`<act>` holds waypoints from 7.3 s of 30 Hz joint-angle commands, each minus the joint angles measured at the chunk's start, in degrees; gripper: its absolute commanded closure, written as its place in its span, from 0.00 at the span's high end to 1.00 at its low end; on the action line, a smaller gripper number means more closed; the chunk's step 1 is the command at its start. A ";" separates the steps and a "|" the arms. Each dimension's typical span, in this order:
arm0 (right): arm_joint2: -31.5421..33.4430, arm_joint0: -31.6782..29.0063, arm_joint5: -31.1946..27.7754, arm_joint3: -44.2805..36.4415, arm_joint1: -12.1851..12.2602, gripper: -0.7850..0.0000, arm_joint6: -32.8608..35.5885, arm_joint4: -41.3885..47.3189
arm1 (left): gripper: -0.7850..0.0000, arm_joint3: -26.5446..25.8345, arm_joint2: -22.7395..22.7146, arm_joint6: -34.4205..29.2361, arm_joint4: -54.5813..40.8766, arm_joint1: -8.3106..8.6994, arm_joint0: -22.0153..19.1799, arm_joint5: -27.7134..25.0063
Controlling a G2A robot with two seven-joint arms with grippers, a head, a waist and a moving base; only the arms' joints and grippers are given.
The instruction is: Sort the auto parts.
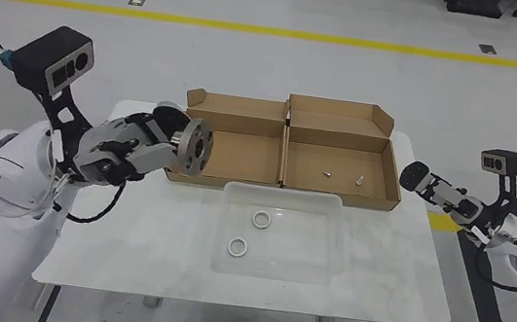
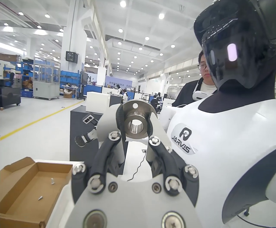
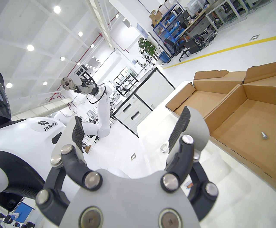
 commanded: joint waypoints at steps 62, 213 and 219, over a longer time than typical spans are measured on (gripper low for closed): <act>0.00 0.00 0.00 0.00 0.00 1.00 0.00 0.00 | 0.00 32.05 41.12 1.21 49.63 -8.89 -36.10 2.92; 0.00 0.00 0.00 0.00 0.00 1.00 0.00 0.00 | 0.86 15.43 45.45 -37.48 65.32 -9.50 -29.79 21.48; 0.00 0.00 0.00 0.00 0.00 1.00 0.00 0.00 | 0.82 17.38 50.17 -37.21 63.15 -10.43 -32.20 21.43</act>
